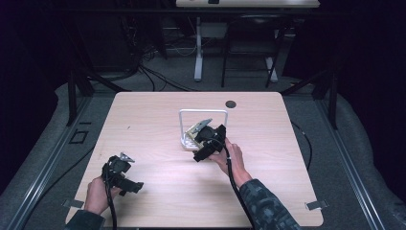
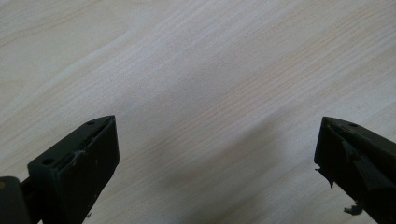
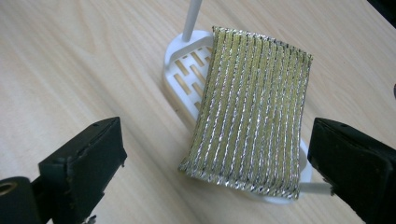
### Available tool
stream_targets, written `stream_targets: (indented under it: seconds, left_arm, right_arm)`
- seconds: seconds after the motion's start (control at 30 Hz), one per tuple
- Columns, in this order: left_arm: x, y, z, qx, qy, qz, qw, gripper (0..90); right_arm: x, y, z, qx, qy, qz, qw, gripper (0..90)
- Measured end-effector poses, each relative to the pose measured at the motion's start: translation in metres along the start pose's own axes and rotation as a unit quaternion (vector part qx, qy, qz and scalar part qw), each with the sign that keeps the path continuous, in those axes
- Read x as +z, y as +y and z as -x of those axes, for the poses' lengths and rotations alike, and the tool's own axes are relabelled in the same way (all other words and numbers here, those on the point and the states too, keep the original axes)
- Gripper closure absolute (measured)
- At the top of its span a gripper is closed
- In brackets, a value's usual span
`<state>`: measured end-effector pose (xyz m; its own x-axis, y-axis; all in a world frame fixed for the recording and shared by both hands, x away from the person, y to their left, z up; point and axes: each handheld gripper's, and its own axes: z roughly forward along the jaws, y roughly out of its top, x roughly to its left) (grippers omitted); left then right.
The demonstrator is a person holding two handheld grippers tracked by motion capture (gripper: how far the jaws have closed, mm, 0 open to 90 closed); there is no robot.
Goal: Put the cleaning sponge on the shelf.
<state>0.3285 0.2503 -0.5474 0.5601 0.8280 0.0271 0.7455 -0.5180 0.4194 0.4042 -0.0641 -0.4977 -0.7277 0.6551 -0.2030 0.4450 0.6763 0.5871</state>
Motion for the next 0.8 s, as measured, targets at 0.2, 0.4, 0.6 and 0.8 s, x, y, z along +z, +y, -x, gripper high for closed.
stream_targets:
  seconds: [0.2, 0.4, 0.6, 0.8]
  left_arm:
    - [0.000, 0.000, 0.001, 0.001, -0.002, 0.000, 1.0000, 0.0]
    - [0.001, 0.000, 0.001, 0.001, -0.002, 0.000, 1.0000, 0.0]
    - [0.001, 0.000, 0.002, 0.002, 0.000, -0.001, 1.0000, 0.0]
    - [0.001, 0.000, 0.002, 0.001, 0.001, -0.001, 1.0000, 0.0]
  right_arm:
    - [-0.020, -0.009, 0.002, -0.004, 0.000, 0.003, 1.0000, 3.4]
    - [-0.040, -0.018, 0.007, 0.001, 0.003, 0.006, 1.0000, 3.3]
    - [-0.059, -0.029, 0.011, 0.004, 0.001, 0.012, 0.9999, 3.4]
    - [-0.073, -0.045, 0.016, 0.008, -0.005, 0.009, 0.9999, 3.4]
